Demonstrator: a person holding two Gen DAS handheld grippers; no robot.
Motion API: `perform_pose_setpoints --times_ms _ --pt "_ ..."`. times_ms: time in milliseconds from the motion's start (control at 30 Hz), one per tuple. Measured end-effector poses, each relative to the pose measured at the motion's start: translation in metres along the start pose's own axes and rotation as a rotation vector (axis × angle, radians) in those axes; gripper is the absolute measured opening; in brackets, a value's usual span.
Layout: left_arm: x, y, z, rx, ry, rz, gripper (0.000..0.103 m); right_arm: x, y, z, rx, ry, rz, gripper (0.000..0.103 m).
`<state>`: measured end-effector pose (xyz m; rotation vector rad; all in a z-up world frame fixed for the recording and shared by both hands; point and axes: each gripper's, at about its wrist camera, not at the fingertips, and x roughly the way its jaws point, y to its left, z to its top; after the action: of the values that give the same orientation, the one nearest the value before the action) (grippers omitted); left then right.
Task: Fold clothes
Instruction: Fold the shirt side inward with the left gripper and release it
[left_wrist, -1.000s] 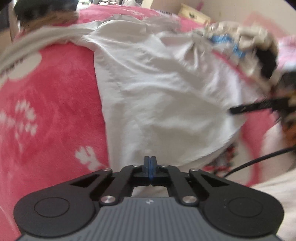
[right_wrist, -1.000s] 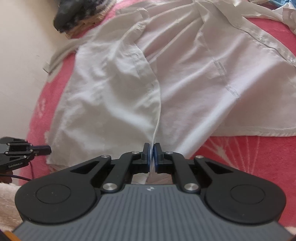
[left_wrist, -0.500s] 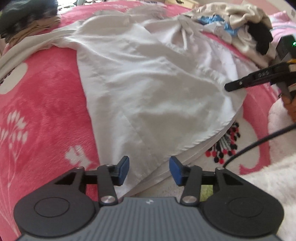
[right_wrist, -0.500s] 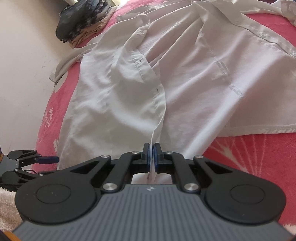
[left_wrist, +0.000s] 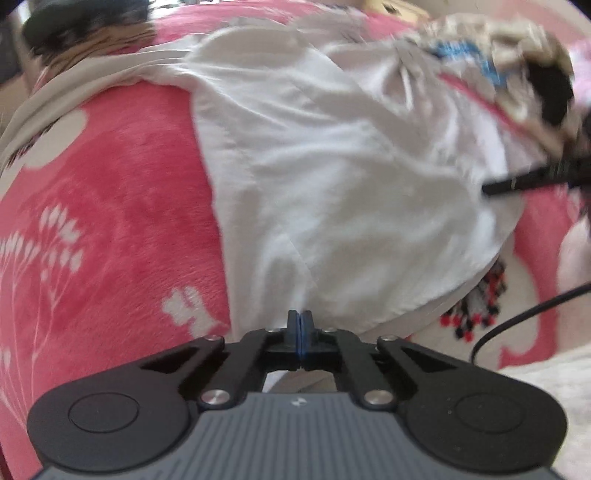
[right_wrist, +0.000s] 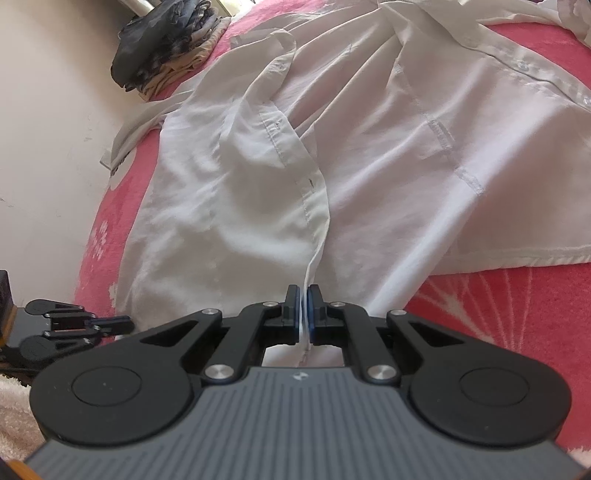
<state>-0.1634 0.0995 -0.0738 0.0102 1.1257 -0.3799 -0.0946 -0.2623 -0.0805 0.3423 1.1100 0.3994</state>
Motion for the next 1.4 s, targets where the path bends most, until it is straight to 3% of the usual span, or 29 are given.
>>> perform_pose_setpoints --times_ms 233,433,667,767,833,967,1033,1200,1400 --pt "-0.036 0.041 -0.013 -0.255 -0.044 -0.109 0.0 0.001 0.003 0.0 -0.012 0.004 0.025 0.004" --pt "-0.037 0.07 -0.029 -0.399 -0.045 -0.076 0.0 0.007 0.005 0.0 -0.03 0.023 0.023 0.004" --pt "-0.023 0.066 -0.035 -0.299 0.013 0.072 0.0 0.007 0.002 0.001 -0.027 0.027 0.009 0.004" --pt "-0.024 0.066 -0.032 -0.295 0.013 0.055 0.008 0.006 0.001 0.001 -0.032 0.026 0.003 0.004" --pt "-0.028 0.066 -0.03 -0.305 -0.006 0.035 0.025 0.005 0.0 0.001 -0.028 0.024 0.003 0.005" --pt "-0.037 0.066 -0.027 -0.305 -0.052 0.002 0.034 0.006 0.0 0.001 -0.015 0.023 0.003 0.005" --pt "-0.036 0.065 -0.021 -0.304 -0.063 -0.02 0.045 0.005 -0.001 0.001 -0.013 0.021 0.004 0.005" --pt "-0.034 0.062 -0.012 -0.307 -0.06 -0.034 0.048 0.004 -0.001 0.001 -0.008 0.016 0.004 0.005" --pt "-0.043 0.084 -0.012 -0.414 -0.096 -0.053 0.052 0.004 -0.005 0.002 0.004 0.017 0.003 0.005"
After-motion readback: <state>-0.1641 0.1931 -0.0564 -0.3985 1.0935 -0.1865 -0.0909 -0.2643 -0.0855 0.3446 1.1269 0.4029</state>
